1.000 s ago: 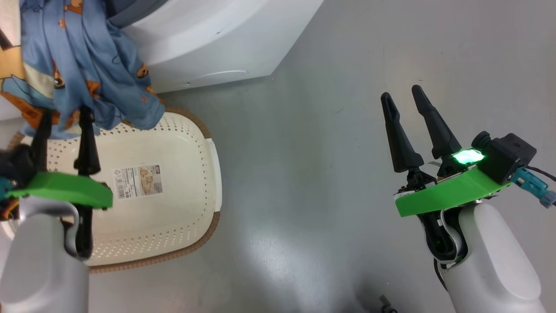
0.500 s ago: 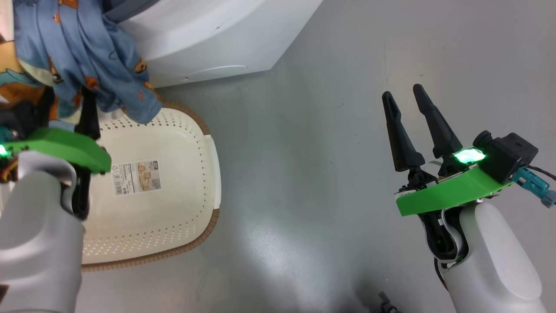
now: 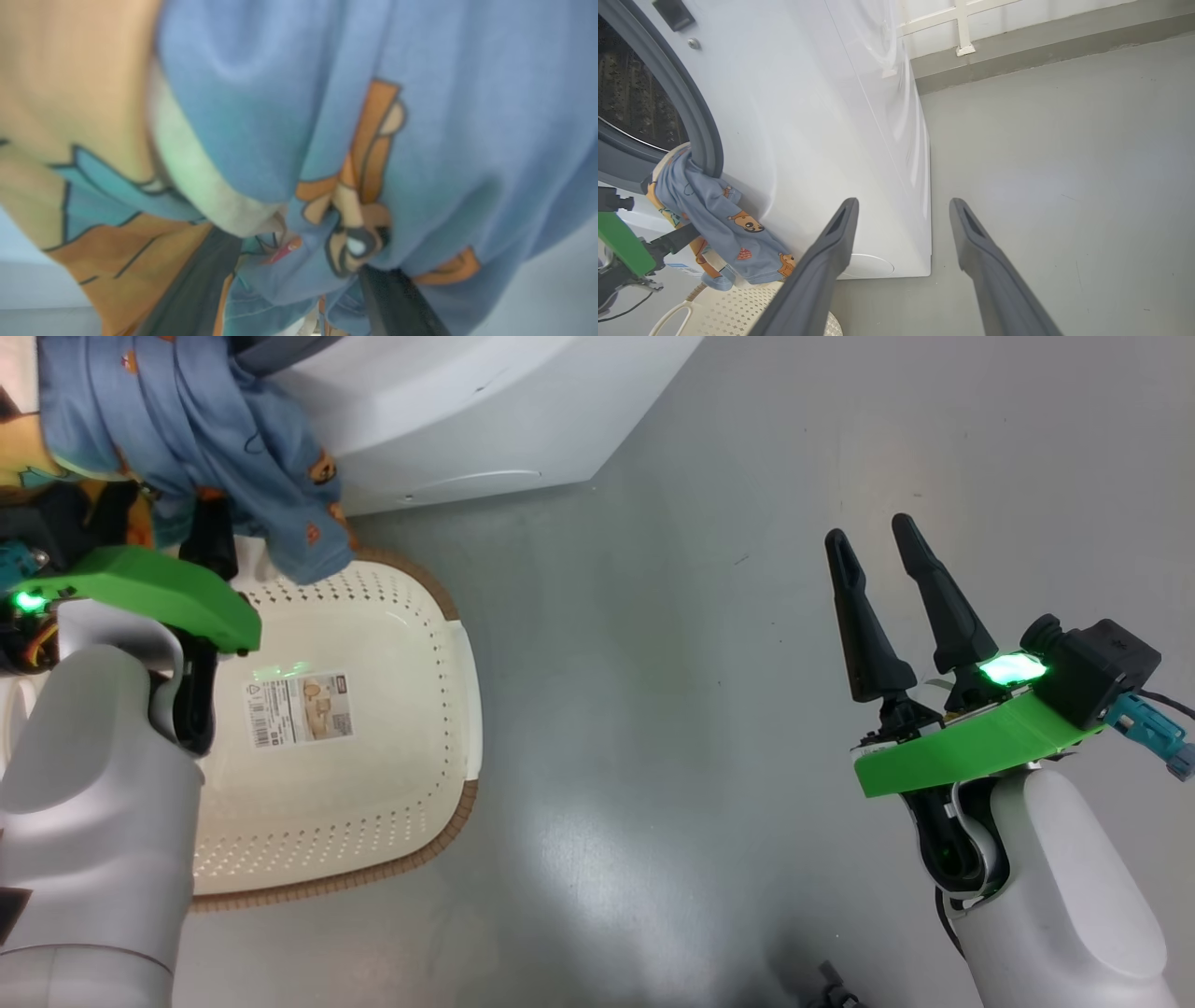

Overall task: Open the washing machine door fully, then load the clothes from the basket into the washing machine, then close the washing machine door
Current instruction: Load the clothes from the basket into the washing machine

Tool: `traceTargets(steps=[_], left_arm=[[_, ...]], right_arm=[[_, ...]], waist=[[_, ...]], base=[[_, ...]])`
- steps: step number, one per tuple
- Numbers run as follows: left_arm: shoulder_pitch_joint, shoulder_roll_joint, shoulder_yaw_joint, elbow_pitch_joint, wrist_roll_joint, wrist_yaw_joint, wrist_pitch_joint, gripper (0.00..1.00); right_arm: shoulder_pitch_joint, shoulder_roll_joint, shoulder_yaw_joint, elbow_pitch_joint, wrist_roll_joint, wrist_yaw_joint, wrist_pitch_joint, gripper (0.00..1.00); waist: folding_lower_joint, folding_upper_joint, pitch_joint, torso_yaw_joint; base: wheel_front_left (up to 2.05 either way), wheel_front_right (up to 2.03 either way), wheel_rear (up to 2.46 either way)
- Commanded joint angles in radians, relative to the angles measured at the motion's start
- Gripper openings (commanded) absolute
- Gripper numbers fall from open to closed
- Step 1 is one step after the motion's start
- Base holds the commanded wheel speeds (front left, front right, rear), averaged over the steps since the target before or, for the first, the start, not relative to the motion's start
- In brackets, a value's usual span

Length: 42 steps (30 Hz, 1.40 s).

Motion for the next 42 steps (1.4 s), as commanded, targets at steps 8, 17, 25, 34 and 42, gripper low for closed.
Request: traceTargets(steps=[8, 17, 25, 34, 42], left_arm=[[0.006, 0.038, 0.000, -0.041, -0.023, -0.003, -0.012, 0.00], [0.066, 0.046, -0.013, -0.140, -0.037, -0.003, -0.012, 0.00], [0.195, 0.066, -0.026, -0.348, -0.101, -0.003, -0.012, 0.00], [0.287, 0.095, 0.012, -0.581, -0.097, 0.014, -0.010, 0.00], [0.178, 0.117, 0.024, -0.663, -0.117, 0.032, 0.071, 0.00]], right_arm=[[0.010, -0.002, 0.017, -0.020, -0.009, 0.002, -0.012, 1.00], [0.015, -0.001, 0.022, -0.018, -0.008, 0.002, -0.012, 1.00], [0.029, -0.004, 0.019, -0.014, -0.005, 0.002, -0.012, 1.00], [0.037, -0.011, 0.022, -0.007, -0.003, 0.002, -0.012, 1.00], [0.025, -0.011, 0.034, -0.007, 0.000, 0.002, -0.012, 1.00]], waist=[[0.0000, 0.0000, -0.009, 0.001], [0.0000, 0.0000, -0.021, 0.006], [0.0000, 0.0000, -0.034, 0.011], [0.0000, 0.0000, -0.052, 0.026], [0.0000, 0.0000, -0.039, 0.021]], base=[[0.00, 0.00, 0.00], [0.00, 0.00, 0.00], [0.00, 0.00, 0.00], [0.00, 0.00, 0.00], [0.00, 0.00, 0.00]])
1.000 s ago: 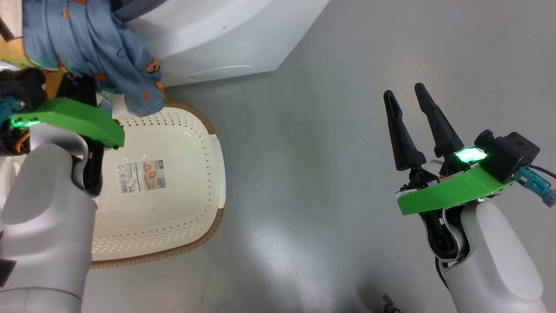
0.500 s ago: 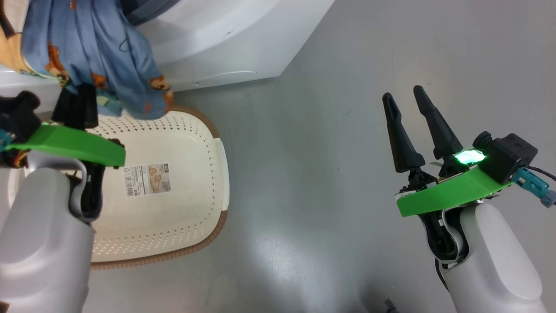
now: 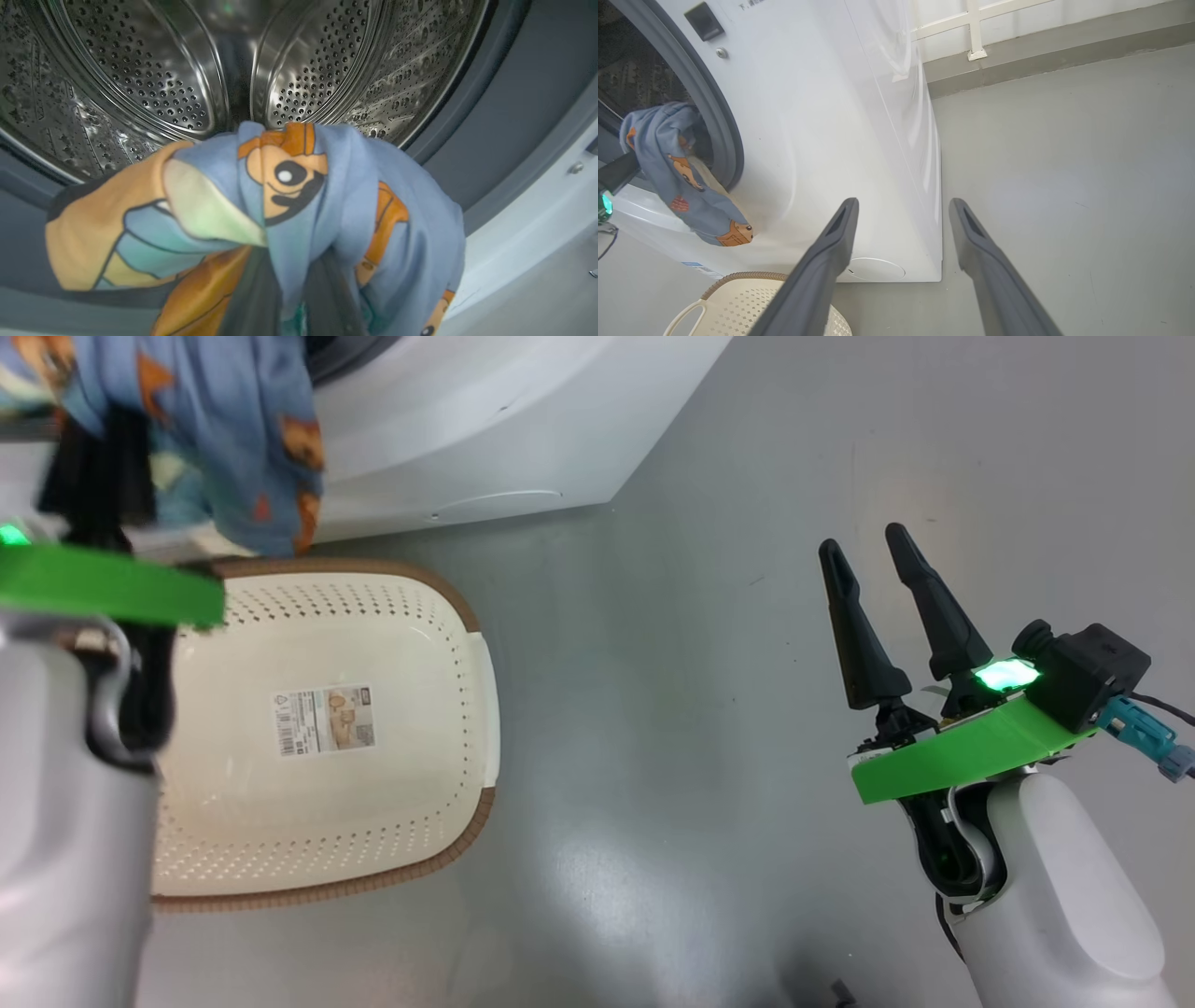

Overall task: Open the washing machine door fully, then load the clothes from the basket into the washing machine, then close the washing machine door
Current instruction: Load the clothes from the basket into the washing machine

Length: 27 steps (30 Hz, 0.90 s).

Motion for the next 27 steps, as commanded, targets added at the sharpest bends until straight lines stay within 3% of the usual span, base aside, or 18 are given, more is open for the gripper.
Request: traceTargets(steps=[1, 6, 11, 21, 24, 27], left_arm=[[-0.069, 0.048, 0.031, -0.020, 0.000, 0.010, 0.019, 0.00], [-0.178, 0.064, 0.024, 0.044, 0.012, 0.012, 0.050, 0.00], [-0.336, 0.085, 0.013, 0.195, 0.036, 0.013, 0.064, 0.00], [-0.628, 0.108, -0.018, 0.547, 0.097, 0.013, -0.028, 0.00], [-0.693, 0.113, -0.028, 0.563, 0.136, 0.026, -0.066, 0.00], [-0.730, 0.115, 0.008, 0.484, 0.163, 0.058, -0.074, 0.00]], right_arm=[[0.020, -0.001, 0.024, -0.021, 0.001, 0.002, -0.012, 1.00], [0.015, 0.004, 0.024, -0.022, 0.005, 0.002, -0.012, 1.00], [0.006, 0.016, 0.027, -0.022, 0.011, 0.002, -0.012, 1.00], [0.002, 0.034, 0.047, -0.014, 0.017, 0.002, -0.012, 1.00], [0.002, 0.035, 0.047, -0.016, 0.018, 0.002, -0.012, 1.00], [-0.002, 0.038, 0.048, -0.019, 0.019, 0.002, -0.012, 1.00]], waist=[[-0.0001, 0.0000, 0.008, -0.009], [-0.0001, 0.0000, 0.023, -0.029], [-0.0001, 0.0000, 0.045, -0.060], [-0.0001, 0.0000, 0.075, -0.118], [-0.0001, 0.0000, 0.087, -0.125], [-0.0001, 0.0000, 0.104, -0.130]], base=[[0.00, 0.00, 0.00], [0.00, 0.00, 0.00], [0.00, 0.00, 0.00], [0.00, 0.00, 0.00], [0.00, 0.00, 0.00], [0.00, 0.00, 0.00]])
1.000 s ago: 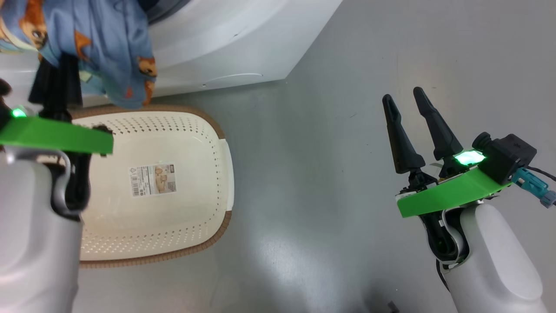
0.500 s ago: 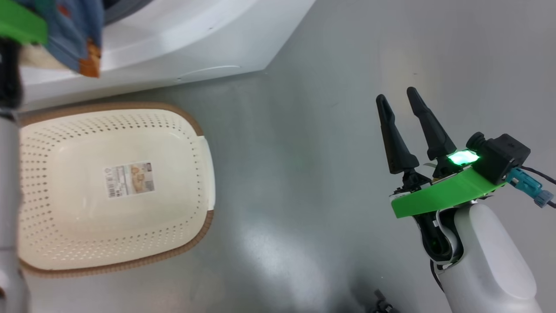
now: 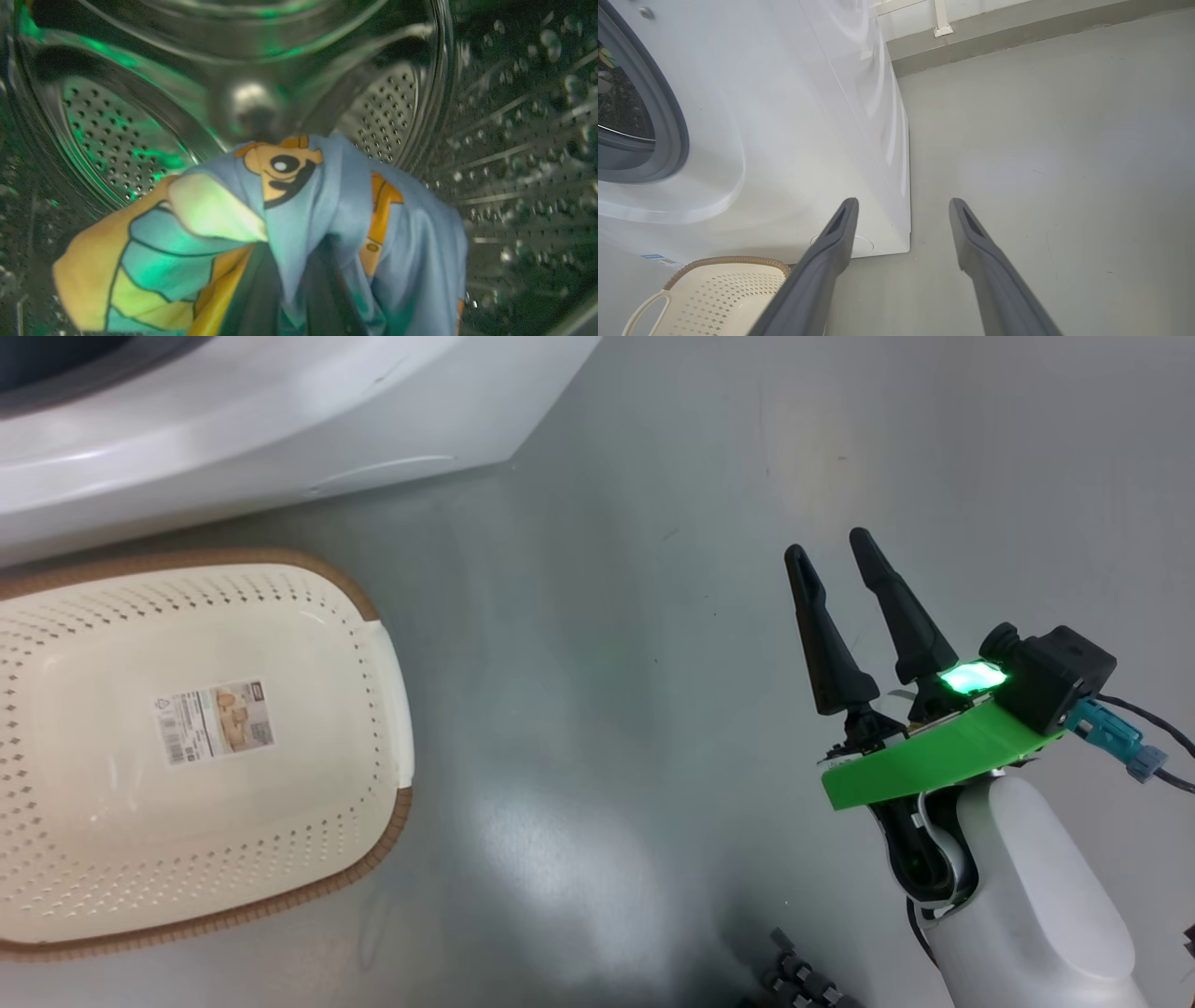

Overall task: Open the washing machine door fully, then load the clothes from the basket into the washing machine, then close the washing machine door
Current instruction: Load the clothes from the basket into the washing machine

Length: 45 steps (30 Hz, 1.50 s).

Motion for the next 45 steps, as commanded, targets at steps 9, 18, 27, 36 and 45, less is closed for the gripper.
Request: traceTargets(steps=[9, 18, 27, 36, 45], left_arm=[[0.026, 0.025, 0.068, 0.013, 0.069, 0.012, -0.009, 0.62], [-0.047, -0.001, 0.042, 0.284, 0.051, -0.019, 0.046, 1.00], [-0.067, -0.009, 0.013, 0.366, 0.055, -0.039, 0.026, 1.00], [-0.019, -0.025, -0.021, 0.375, 0.059, -0.057, 0.001, 1.00], [0.101, -0.044, -0.048, 0.286, 0.049, -0.068, -0.008, 1.00]], right_arm=[[0.000, 0.008, 0.023, -0.014, 0.007, 0.002, -0.012, 1.00], [-0.010, 0.004, 0.028, -0.008, 0.004, 0.002, -0.012, 1.00], [-0.009, 0.007, 0.021, -0.003, 0.006, 0.002, -0.012, 1.00], [-0.002, 0.011, 0.006, 0.001, 0.006, 0.002, -0.012, 1.00], [0.013, 0.012, -0.008, 0.003, 0.005, 0.002, -0.012, 1.00]], waist=[[0.0000, -0.0001, 0.018, 0.003], [0.0000, -0.0001, 0.011, 0.017], [0.0000, -0.0001, -0.004, 0.024], [0.0000, -0.0001, -0.031, 0.041], [0.0000, -0.0001, -0.064, 0.064]], base=[[0.00, 0.00, 0.00], [0.00, 0.00, 0.00], [0.00, 0.00, 0.00], [0.00, 0.00, 0.00], [0.00, 0.00, 0.00]])
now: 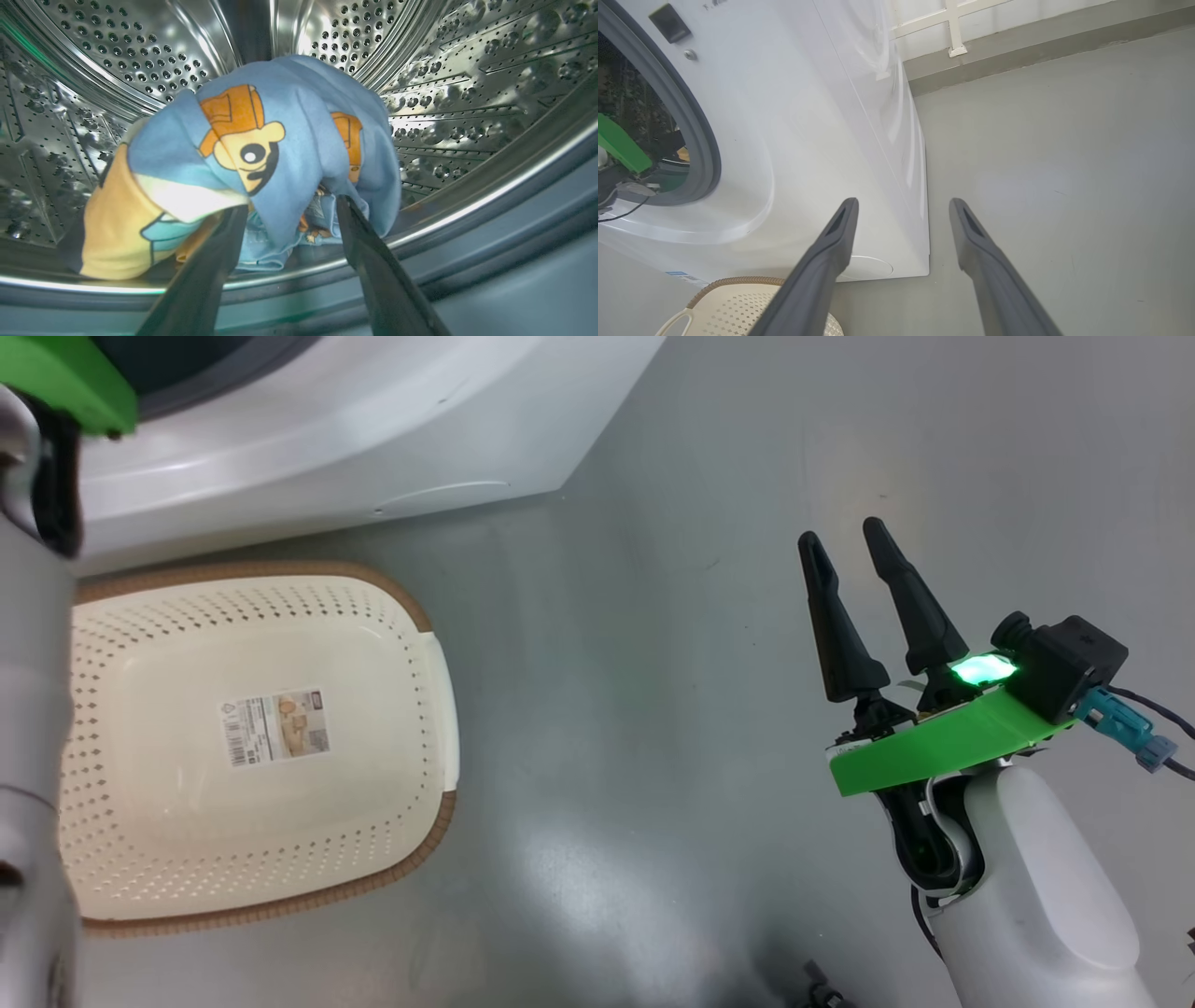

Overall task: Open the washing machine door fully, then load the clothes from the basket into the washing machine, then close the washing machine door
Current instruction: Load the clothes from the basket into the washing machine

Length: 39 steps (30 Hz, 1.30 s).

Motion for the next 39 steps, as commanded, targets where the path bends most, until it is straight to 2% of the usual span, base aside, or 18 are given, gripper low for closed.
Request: traceTargets(steps=[1, 6, 18, 28, 39], left_arm=[[0.039, 0.036, 0.003, -0.058, -0.005, -0.007, -0.009, 1.00], [0.153, 0.039, 0.012, -0.215, -0.009, -0.006, -0.009, 1.00], [0.493, 0.038, 0.045, -0.609, -0.006, 0.031, -0.009, 1.00], [0.696, 0.040, 0.061, -0.794, -0.012, 0.047, -0.009, 1.00], [0.879, 0.003, 0.077, -0.929, -0.036, 0.069, -0.009, 1.00]], right_arm=[[0.032, 0.005, 0.016, -0.019, 0.005, 0.002, -0.012, 1.00], [0.036, 0.002, 0.013, -0.018, 0.005, 0.002, -0.012, 1.00], [0.052, -0.022, 0.016, -0.005, 0.006, 0.002, -0.012, 1.00], [0.066, -0.047, 0.024, 0.009, 0.007, 0.002, -0.012, 1.00], [0.088, -0.074, 0.038, 0.027, 0.007, 0.002, -0.012, 1.00]], waist=[[0.0000, -0.0001, -0.010, 0.010], [0.0000, -0.0001, -0.025, 0.024], [0.0000, -0.0001, -0.097, 0.059], [0.0000, -0.0001, -0.169, 0.082], [0.0000, -0.0001, -0.272, 0.122]], base=[[0.00, 0.00, 0.00], [0.00, 0.00, 0.00], [0.00, 0.00, 0.00], [0.00, 0.00, 0.00], [0.00, 0.00, 0.00]])
